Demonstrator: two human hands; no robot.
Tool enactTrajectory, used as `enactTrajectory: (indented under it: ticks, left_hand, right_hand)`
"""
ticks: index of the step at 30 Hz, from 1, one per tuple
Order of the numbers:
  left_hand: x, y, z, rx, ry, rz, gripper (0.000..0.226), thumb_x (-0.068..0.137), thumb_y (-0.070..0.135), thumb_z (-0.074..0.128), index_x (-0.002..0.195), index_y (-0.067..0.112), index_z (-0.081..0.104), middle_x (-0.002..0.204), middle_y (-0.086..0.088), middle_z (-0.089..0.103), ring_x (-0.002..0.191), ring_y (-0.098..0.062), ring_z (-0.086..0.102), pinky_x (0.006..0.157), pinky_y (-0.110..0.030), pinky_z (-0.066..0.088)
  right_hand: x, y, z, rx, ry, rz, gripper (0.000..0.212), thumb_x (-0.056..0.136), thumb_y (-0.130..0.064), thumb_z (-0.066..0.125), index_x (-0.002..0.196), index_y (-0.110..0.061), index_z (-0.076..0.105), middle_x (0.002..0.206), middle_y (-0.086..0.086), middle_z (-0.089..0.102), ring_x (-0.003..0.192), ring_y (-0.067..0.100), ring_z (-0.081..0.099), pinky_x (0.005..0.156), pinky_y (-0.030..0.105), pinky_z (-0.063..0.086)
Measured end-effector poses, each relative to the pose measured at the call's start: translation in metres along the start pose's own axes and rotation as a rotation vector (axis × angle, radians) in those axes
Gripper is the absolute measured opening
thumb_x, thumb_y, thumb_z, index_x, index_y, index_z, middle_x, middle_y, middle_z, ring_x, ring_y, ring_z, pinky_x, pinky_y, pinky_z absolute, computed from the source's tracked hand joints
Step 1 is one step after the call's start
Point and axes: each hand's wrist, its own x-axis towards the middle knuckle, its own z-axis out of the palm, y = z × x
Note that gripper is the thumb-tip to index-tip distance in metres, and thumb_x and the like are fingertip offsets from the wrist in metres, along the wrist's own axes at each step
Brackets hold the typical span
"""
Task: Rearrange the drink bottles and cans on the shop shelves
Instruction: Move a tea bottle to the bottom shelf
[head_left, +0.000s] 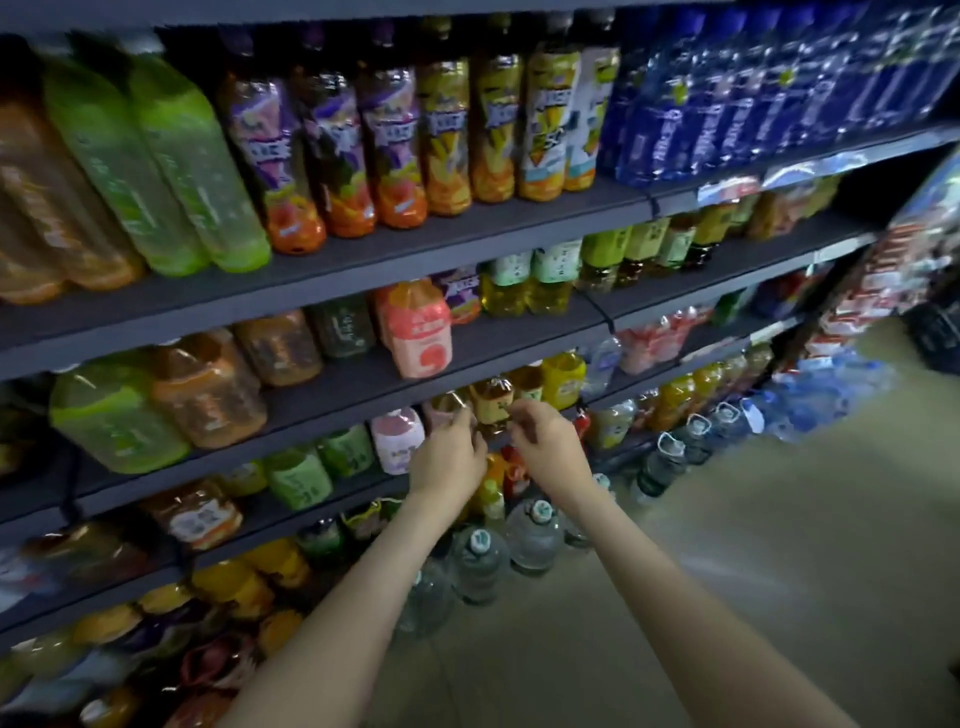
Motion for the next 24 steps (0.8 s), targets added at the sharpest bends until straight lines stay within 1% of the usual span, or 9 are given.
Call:
enactTrajectory:
  ticks: [3, 5, 8, 11, 15, 18, 20, 21, 24]
  left_hand:
    - [0.008, 0.047, 0.040, -0.018, -0.081, -0.020, 0.023, 0.096, 0.025, 0.045, 0.114, 0.014, 0.052, 0.102, -0.010, 0.065, 0.094, -0.032, 0.061, 0.068, -0.037, 0.048]
    - [0.015, 0.075, 0.060, -0.007, -0.104, -0.020, 0.023, 0.096, 0.026, 0.045, 0.113, 0.014, 0.053, 0.101, -0.010, 0.066, 0.093, -0.032, 0.061, 0.067, -0.035, 0.046]
    - [0.030, 0.109, 0.082, 0.023, -0.125, 0.013, 0.023, 0.095, 0.027, 0.046, 0.113, 0.013, 0.053, 0.104, -0.010, 0.065, 0.097, -0.032, 0.061, 0.068, -0.035, 0.045]
    - [0.054, 0.137, 0.102, 0.025, -0.134, 0.029, 0.023, 0.095, 0.027, 0.046, 0.112, 0.013, 0.054, 0.105, -0.010, 0.065, 0.096, -0.031, 0.061, 0.073, -0.036, 0.051]
    - [0.096, 0.169, 0.130, 0.040, -0.154, 0.008, 0.024, 0.096, 0.028, 0.044, 0.110, 0.013, 0.055, 0.102, -0.010, 0.066, 0.096, -0.031, 0.062, 0.074, -0.037, 0.052]
    - [0.137, 0.193, 0.153, 0.043, -0.153, 0.016, 0.025, 0.096, 0.027, 0.045, 0.114, 0.012, 0.054, 0.104, -0.013, 0.065, 0.098, -0.034, 0.061, 0.070, -0.035, 0.047]
    - [0.165, 0.212, 0.165, 0.041, -0.146, 0.023, 0.024, 0.096, 0.027, 0.045, 0.114, 0.013, 0.054, 0.107, -0.012, 0.065, 0.102, -0.034, 0.060, 0.073, -0.036, 0.046]
    - [0.178, 0.223, 0.169, 0.045, -0.150, 0.028, 0.024, 0.096, 0.027, 0.045, 0.113, 0.013, 0.054, 0.108, -0.013, 0.065, 0.102, -0.034, 0.060, 0.075, -0.036, 0.047]
    - [0.216, 0.254, 0.181, 0.056, -0.170, 0.055, 0.024, 0.096, 0.025, 0.044, 0.115, 0.012, 0.052, 0.108, -0.014, 0.064, 0.101, -0.034, 0.060, 0.077, -0.037, 0.048]
  right_hand:
    - [-0.008, 0.056, -0.046, -0.053, -0.005, 0.075, 0.019, 0.091, -0.010, 0.056, 0.109, -0.007, 0.060, 0.104, 0.009, 0.063, 0.097, 0.024, 0.060, 0.081, 0.031, 0.048]
    - [-0.006, 0.086, -0.073, -0.076, 0.011, 0.128, 0.021, 0.090, -0.010, 0.056, 0.110, -0.006, 0.060, 0.104, 0.011, 0.063, 0.097, 0.027, 0.059, 0.080, 0.034, 0.048]
    - [0.004, 0.121, -0.105, -0.085, 0.038, 0.179, 0.020, 0.089, -0.008, 0.057, 0.109, -0.004, 0.060, 0.104, 0.014, 0.064, 0.098, 0.029, 0.059, 0.081, 0.035, 0.046]
    - [0.021, 0.149, -0.128, -0.073, 0.067, 0.214, 0.017, 0.090, -0.009, 0.056, 0.106, -0.003, 0.060, 0.103, 0.014, 0.063, 0.097, 0.029, 0.058, 0.079, 0.032, 0.044]
    - [0.054, 0.185, -0.152, -0.095, 0.076, 0.245, 0.022, 0.089, -0.009, 0.056, 0.110, -0.003, 0.058, 0.107, 0.013, 0.061, 0.100, 0.028, 0.055, 0.079, 0.030, 0.040]
    - [0.087, 0.221, -0.164, -0.118, 0.052, 0.258, 0.026, 0.087, -0.008, 0.057, 0.112, -0.003, 0.057, 0.107, 0.014, 0.060, 0.100, 0.029, 0.056, 0.081, 0.030, 0.041]
    - [0.110, 0.244, -0.174, -0.110, 0.038, 0.291, 0.027, 0.085, -0.008, 0.057, 0.112, -0.003, 0.056, 0.109, 0.013, 0.060, 0.103, 0.030, 0.055, 0.084, 0.034, 0.044]
    - [0.121, 0.255, -0.180, -0.107, 0.034, 0.310, 0.027, 0.085, -0.009, 0.058, 0.111, -0.002, 0.055, 0.109, 0.014, 0.060, 0.103, 0.031, 0.055, 0.083, 0.034, 0.044]
    - [0.155, 0.283, -0.199, -0.100, 0.037, 0.346, 0.026, 0.086, -0.008, 0.058, 0.111, -0.001, 0.053, 0.108, 0.015, 0.059, 0.103, 0.031, 0.053, 0.074, 0.027, 0.034]
